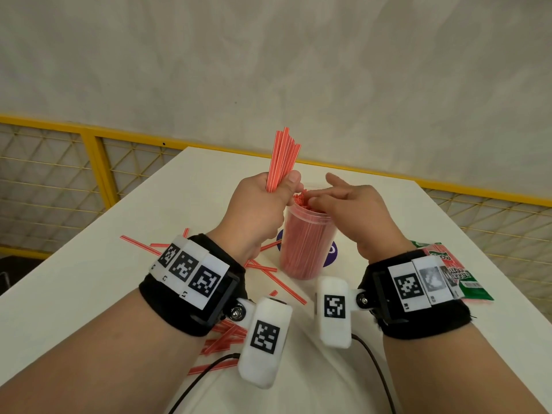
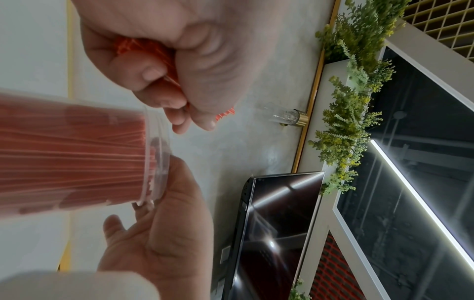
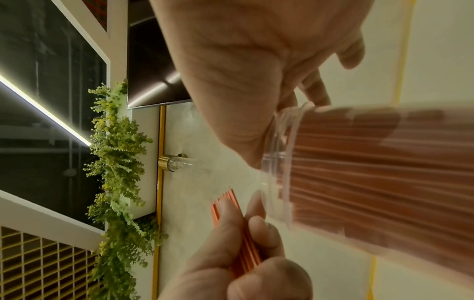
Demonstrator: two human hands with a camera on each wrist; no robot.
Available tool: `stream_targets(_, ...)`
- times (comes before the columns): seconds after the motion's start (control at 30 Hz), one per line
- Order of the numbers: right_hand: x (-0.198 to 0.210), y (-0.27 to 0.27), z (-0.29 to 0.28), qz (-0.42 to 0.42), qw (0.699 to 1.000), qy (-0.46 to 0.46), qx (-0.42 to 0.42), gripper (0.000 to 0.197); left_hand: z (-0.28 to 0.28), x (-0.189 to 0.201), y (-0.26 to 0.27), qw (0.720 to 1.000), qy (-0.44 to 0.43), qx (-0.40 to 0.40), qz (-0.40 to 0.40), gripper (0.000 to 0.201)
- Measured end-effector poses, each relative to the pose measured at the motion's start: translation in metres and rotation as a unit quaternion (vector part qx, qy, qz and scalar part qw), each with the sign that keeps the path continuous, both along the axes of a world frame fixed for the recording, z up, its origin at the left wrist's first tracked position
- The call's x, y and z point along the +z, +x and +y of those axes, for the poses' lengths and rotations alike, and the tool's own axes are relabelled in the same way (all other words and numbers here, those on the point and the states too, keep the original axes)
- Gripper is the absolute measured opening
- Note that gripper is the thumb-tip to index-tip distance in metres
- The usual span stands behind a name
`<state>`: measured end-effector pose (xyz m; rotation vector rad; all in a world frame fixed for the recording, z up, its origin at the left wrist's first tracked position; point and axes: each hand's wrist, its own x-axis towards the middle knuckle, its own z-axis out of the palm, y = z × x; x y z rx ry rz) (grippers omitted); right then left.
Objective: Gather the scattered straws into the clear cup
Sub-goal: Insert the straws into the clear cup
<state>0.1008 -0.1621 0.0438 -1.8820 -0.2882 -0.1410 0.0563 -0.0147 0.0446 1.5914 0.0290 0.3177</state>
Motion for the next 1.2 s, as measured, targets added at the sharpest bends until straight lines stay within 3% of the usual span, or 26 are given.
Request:
stream_targets(0.13,0.003,0.004,-0.006,-0.033,0.993,0.089,-0.076,0.026,0.000,0.000,-0.001,1.000,-0.001,-0.003,0.001,0.031)
stream_targets(0.23,0.000,0.007,-0.009,-0.004,0.997,0.044,-0.056,0.039,0.001,0.000,0.000,1.000,-0.004,-0.005,0.001,0.031)
stream_targets(0.4,-0.002,0.008,-0.007,-0.013,0.995,0.057,-0.078,0.034,0.000,-0.002,0.000,1.000,0.000,-0.005,0.005,0.031)
stream_targets(0.57,-0.006,0.007,-0.001,0.018,0.997,0.024,-0.075,0.049,-0.001,0.000,0.002,1.000,0.000,-0.013,0.018,0.032)
stream_targets(0.73,0.000,0.004,0.001,-0.020,0.995,0.027,-0.091,0.042,-0.002,0.002,0.000,0.995,-0.077,-0.062,0.030,0.024)
stream_targets(0.87,0.013,-0.005,0.003,-0.090,0.988,0.071,-0.100,0.036,-0.001,0.003,-0.002,0.993,-0.080,-0.087,0.026,0.023)
stream_targets(0.97,0.023,-0.015,0.005,-0.120,0.985,0.097,-0.074,0.037,-0.002,0.003,-0.003,0.991,-0.080,-0.102,0.019,0.023)
stream_targets(1.2,0.031,-0.027,0.008,-0.088,0.987,0.136,-0.011,0.040,-0.006,0.002,-0.006,0.990,-0.072,-0.119,0.001,0.023)
